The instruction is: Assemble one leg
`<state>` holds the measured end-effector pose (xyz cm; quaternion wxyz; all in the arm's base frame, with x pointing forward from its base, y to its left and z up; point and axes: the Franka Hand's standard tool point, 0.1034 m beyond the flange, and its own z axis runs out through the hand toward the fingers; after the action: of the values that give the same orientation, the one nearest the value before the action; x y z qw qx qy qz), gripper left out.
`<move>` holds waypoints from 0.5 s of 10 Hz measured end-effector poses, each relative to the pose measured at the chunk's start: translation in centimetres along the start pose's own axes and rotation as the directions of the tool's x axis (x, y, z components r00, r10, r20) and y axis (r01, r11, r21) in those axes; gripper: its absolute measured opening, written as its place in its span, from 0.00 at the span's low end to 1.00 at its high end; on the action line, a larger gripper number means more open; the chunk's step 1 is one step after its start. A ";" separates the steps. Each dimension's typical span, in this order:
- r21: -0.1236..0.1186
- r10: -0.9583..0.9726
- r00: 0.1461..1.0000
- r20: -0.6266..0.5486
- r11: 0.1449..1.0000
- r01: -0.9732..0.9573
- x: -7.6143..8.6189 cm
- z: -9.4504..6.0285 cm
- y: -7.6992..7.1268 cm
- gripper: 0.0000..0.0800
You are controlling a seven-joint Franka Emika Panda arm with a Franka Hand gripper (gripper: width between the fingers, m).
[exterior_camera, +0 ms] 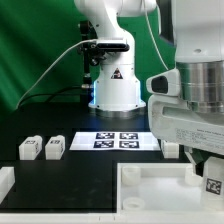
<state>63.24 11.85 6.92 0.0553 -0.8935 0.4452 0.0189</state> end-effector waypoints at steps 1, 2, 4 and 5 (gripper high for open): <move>0.000 0.120 0.993 0.000 0.993 -0.120 0.1 0.0 0.0 0.37; 0.001 0.236 0.972 -0.001 0.972 -0.236 0.4 0.0 -0.1 0.37; 0.003 0.561 0.827 0.021 0.827 -0.562 0.5 0.0 0.0 0.37; 0.031 0.727 0.686 0.042 0.685 -0.728 0.3 0.0 0.1 0.37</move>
Offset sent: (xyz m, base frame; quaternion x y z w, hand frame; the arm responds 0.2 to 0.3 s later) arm 0.0154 -0.0099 0.0067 0.0163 0.0102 0.4574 0.8890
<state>63.34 11.52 6.83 0.0696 -0.6420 0.7624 0.0409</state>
